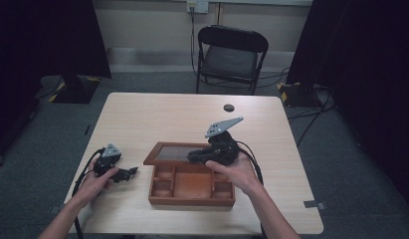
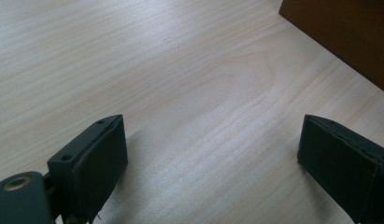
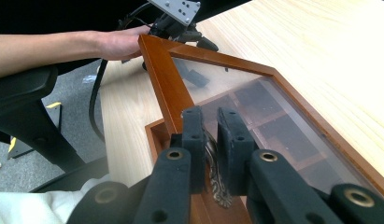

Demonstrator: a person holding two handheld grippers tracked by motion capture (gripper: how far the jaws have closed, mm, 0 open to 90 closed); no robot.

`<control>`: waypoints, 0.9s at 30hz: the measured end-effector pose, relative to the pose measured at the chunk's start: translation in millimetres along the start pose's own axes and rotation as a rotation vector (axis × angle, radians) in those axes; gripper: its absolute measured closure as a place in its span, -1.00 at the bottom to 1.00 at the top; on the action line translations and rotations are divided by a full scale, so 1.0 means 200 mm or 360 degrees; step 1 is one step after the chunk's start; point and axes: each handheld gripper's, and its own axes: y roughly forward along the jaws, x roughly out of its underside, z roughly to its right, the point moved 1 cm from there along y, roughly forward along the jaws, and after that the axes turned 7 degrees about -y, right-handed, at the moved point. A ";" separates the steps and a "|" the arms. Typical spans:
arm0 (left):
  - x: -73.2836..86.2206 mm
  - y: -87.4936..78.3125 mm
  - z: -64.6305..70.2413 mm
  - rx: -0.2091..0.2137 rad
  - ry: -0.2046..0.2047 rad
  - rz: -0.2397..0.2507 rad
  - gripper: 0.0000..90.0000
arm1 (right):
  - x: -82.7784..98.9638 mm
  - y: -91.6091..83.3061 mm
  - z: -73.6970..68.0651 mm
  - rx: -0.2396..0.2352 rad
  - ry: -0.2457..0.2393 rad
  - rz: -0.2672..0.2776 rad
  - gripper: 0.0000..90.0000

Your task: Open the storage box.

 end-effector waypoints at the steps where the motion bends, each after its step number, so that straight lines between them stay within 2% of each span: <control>1: 0.00 0.00 0.00 0.0000 -0.0001 0.0000 -0.83 | 0.00 0.00 0.00 0.0000 -0.0001 0.0000 0.82; 27: 0.00 0.00 0.00 0.0003 -0.0001 0.0000 -0.83 | -0.03 -0.01 0.03 0.0017 0.0018 0.0014 0.82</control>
